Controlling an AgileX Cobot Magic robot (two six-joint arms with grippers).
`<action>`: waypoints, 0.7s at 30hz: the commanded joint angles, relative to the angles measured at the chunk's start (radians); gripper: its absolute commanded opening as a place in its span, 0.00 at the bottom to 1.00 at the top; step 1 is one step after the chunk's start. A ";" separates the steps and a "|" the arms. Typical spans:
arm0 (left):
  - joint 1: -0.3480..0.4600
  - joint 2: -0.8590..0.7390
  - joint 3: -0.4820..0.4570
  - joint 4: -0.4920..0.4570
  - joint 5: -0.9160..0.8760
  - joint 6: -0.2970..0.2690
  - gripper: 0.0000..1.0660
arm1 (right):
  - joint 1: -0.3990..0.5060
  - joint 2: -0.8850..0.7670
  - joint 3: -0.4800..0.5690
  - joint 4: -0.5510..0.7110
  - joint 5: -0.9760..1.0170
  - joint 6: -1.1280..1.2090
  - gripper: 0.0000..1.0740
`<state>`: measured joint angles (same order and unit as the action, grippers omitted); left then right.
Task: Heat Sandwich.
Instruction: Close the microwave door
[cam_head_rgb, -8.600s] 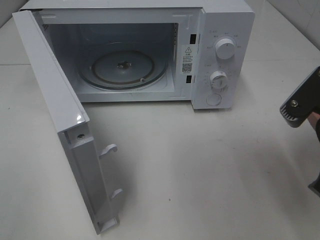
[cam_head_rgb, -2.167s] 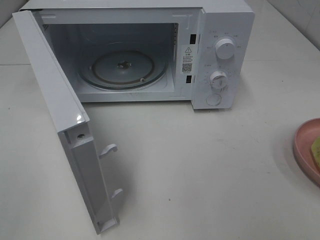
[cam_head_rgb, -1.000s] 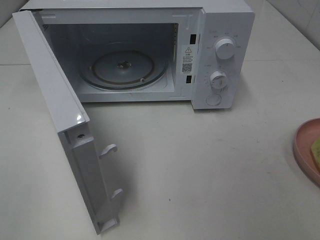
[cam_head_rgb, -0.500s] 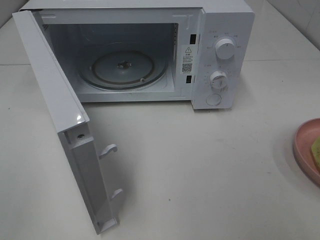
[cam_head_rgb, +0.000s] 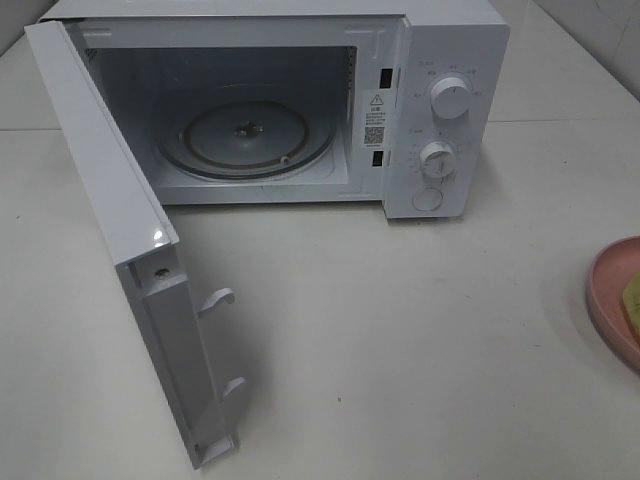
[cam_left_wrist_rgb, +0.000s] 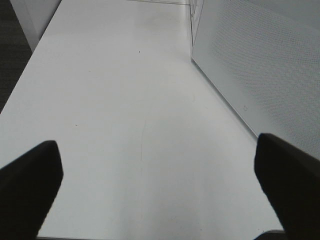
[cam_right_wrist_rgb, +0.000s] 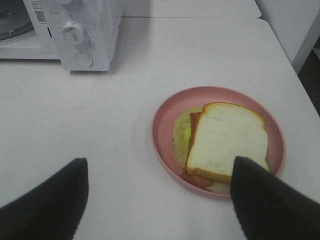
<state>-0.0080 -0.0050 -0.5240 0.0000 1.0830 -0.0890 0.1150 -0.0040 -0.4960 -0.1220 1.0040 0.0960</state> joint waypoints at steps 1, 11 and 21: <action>0.003 -0.016 0.001 -0.007 -0.017 -0.009 0.94 | -0.008 -0.028 0.001 0.001 -0.007 -0.011 0.70; 0.003 0.110 -0.039 -0.007 -0.140 -0.011 0.92 | -0.008 -0.028 0.001 0.001 -0.007 -0.011 0.70; 0.003 0.356 -0.038 -0.009 -0.321 -0.011 0.61 | -0.008 -0.028 0.001 0.001 -0.007 -0.011 0.70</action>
<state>-0.0080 0.3250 -0.5590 0.0000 0.8050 -0.0930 0.1130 -0.0040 -0.4960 -0.1220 1.0040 0.0960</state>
